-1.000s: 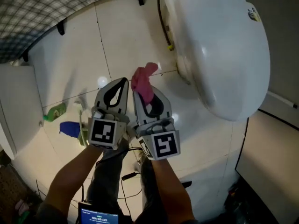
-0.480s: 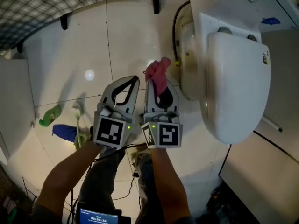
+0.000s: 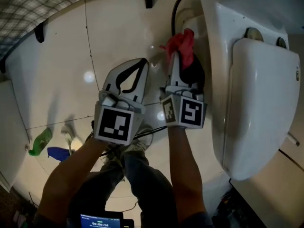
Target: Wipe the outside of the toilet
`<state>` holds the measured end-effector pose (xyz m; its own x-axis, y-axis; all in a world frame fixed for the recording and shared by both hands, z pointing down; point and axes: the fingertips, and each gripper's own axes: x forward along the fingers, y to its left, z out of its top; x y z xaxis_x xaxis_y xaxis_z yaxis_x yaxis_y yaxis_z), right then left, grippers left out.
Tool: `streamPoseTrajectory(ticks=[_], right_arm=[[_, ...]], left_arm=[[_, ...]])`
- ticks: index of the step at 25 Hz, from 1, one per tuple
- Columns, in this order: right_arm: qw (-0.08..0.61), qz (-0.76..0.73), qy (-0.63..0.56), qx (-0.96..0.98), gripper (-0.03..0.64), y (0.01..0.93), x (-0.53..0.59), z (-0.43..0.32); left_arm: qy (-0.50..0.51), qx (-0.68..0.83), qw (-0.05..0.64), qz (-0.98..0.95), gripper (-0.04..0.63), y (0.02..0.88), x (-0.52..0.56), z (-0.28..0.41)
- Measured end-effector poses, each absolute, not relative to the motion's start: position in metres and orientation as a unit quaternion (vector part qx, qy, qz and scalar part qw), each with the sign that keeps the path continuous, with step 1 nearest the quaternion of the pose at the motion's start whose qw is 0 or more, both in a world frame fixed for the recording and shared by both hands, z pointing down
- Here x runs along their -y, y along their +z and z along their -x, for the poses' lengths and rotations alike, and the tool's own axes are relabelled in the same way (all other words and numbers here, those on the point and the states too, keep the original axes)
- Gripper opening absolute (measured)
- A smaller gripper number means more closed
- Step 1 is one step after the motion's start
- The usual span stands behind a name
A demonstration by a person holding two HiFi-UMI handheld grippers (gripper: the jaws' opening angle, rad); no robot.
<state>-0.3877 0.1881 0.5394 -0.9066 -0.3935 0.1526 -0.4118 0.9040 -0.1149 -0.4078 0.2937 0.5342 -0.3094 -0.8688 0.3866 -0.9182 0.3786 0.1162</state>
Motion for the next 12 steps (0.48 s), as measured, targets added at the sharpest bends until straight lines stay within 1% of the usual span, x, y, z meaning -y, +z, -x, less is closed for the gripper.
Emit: streamPoseTrajectory(ticks=[3, 6, 10, 12], right_arm=[[0.060, -0.239, 0.066, 0.967, 0.089, 0.549, -0.161, 0.374], [0.071, -0.246, 0.068, 0.964, 0.089, 0.556, -0.167, 0.350], [0.096, -0.277, 0.080, 0.953, 0.089, 0.561, -0.179, 0.289], [0.122, -0.280, 0.084, 0.948, 0.089, 0.563, -0.194, 0.258]], left_arm=[[0.065, 0.796, 0.201, -0.567, 0.006, 0.560, -0.271, 0.398], [0.071, 0.784, 0.215, -0.578, 0.006, 0.581, -0.253, 0.378], [0.063, 0.771, 0.226, -0.593, 0.005, 0.585, -0.243, 0.343], [0.062, 0.760, 0.238, -0.602, 0.005, 0.586, -0.246, 0.321]])
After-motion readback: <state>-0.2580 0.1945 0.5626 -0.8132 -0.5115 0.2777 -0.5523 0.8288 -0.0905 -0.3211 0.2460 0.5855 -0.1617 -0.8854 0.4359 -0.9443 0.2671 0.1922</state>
